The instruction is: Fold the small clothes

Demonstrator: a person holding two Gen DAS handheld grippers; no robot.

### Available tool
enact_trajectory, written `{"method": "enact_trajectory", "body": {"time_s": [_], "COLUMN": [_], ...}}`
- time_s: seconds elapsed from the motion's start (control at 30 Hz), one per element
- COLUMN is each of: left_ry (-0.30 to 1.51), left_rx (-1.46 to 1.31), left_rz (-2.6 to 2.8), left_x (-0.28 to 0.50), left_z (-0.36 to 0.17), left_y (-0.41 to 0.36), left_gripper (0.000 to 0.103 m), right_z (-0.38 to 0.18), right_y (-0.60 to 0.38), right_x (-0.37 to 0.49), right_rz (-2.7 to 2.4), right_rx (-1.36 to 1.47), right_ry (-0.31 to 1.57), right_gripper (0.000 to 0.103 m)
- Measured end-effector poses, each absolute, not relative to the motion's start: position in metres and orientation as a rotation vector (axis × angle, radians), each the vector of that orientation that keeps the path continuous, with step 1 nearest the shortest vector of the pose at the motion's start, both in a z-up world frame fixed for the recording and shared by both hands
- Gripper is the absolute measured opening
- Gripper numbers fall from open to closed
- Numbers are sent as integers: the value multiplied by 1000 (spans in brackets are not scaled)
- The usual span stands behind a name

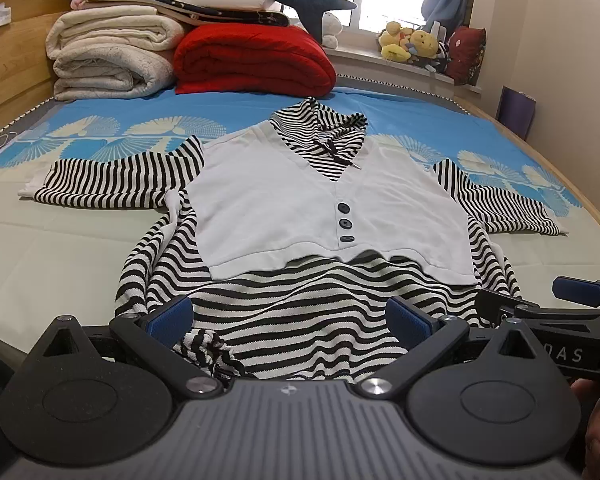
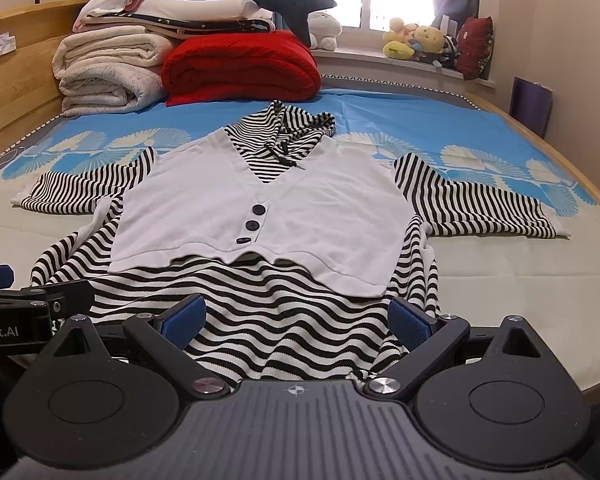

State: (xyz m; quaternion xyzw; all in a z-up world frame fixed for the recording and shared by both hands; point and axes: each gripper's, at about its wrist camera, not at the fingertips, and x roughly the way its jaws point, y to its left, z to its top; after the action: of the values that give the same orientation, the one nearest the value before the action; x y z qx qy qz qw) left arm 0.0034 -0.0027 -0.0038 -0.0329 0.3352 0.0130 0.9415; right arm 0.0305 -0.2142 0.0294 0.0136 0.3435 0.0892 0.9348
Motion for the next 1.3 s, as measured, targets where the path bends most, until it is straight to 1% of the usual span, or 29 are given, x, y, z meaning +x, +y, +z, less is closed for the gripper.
{"method": "enact_trajectory", "body": {"time_s": [0.3, 0.47, 0.53, 0.63, 0.7, 0.73, 0.77, 0.8, 0.83, 0.87, 0.9, 1.0, 1.07, 1.17, 1.3], "left_ry": [651, 599, 574, 556, 555, 547, 538, 532, 533, 533, 529, 486, 534, 589, 609], "left_rx": [-52, 3, 21, 46, 59, 53, 59, 48, 34, 9, -34, -158, -181, -156, -171], "left_rz": [25, 36, 48, 70, 98, 115, 130, 144, 154, 165, 173, 192, 226, 294, 361], "left_x": [1, 5, 11, 31, 52, 66, 78, 94, 108, 124, 139, 184, 217, 253, 271], "left_z": [2, 21, 34, 55, 66, 72, 77, 80, 82, 84, 85, 82, 70, 43, 10], "left_y": [-4, -6, -1, 10, 21, 29, 36, 46, 56, 70, 86, 142, 173, 214, 279], "left_gripper": [102, 101, 98, 93, 86, 84, 81, 72, 68, 60, 49, 26, 15, 15, 15], "right_z": [31, 34, 34, 35, 37, 38, 39, 40, 40, 40, 40, 39, 39, 44, 68], "right_y": [-215, -217, -218, -220, -221, -222, -223, -224, -225, -226, -227, -229, -231, -232, -235], "right_x": [31, 32, 31, 30, 29, 29, 29, 28, 29, 30, 30, 32, 34, 42, 66], "right_rz": [180, 174, 167, 146, 133, 127, 121, 115, 110, 107, 105, 95, 94, 96, 130], "right_rx": [31, 35, 40, 47, 59, 63, 65, 68, 70, 73, 74, 70, 71, 49, 16], "right_ry": [698, 686, 679, 656, 633, 617, 604, 590, 581, 576, 572, 566, 569, 576, 585], "right_gripper": [97, 97, 95, 87, 82, 82, 80, 79, 78, 77, 75, 73, 72, 71, 71]}}
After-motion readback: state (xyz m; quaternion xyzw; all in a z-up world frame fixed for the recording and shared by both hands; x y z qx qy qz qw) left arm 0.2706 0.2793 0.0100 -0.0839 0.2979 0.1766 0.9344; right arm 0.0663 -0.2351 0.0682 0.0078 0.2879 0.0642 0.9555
